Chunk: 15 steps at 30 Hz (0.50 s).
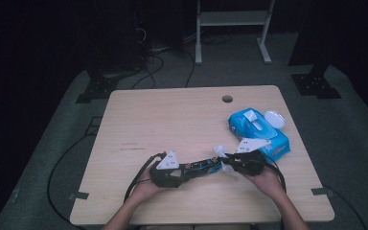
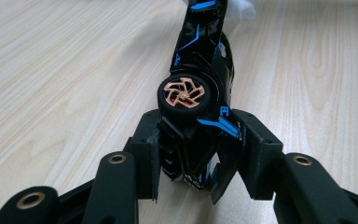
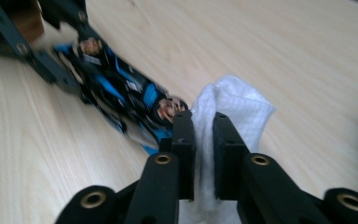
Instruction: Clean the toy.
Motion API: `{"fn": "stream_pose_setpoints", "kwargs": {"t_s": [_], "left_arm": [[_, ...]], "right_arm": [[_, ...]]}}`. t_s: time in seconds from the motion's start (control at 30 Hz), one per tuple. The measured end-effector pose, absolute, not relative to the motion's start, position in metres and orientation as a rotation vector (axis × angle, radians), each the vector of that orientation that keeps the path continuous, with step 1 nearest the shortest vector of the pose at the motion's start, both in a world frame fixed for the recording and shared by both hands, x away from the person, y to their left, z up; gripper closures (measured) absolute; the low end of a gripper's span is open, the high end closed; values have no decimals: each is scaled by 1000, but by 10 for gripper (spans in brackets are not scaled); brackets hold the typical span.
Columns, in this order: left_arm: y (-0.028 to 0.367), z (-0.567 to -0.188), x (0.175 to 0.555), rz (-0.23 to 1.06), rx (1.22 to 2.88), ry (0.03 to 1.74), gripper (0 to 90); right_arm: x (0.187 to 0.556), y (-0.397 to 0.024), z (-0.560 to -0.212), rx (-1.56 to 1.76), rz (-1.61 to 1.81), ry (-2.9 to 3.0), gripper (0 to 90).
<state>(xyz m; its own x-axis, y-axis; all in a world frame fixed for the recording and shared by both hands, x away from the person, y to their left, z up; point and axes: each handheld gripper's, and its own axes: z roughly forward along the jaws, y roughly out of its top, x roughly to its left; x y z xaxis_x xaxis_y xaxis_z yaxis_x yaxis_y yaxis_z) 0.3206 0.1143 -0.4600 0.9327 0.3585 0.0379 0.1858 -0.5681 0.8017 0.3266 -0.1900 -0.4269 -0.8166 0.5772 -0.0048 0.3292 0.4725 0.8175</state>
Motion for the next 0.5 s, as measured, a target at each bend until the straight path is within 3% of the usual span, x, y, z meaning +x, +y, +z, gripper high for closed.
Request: {"fn": "stream_pose_setpoints", "kwargs": {"t_s": [0.13,0.37,0.5], "left_arm": [[111,-460,321,251,2185,371,578],[112,-463,321,238,2154,390,574],[112,-463,322,235,2156,394,576]], "right_arm": [[321,-178,-413,753,1382,2404,826],[314,-115,-418,616,1376,2505,828],[320,-113,-421,662,1329,2485,832]]}}
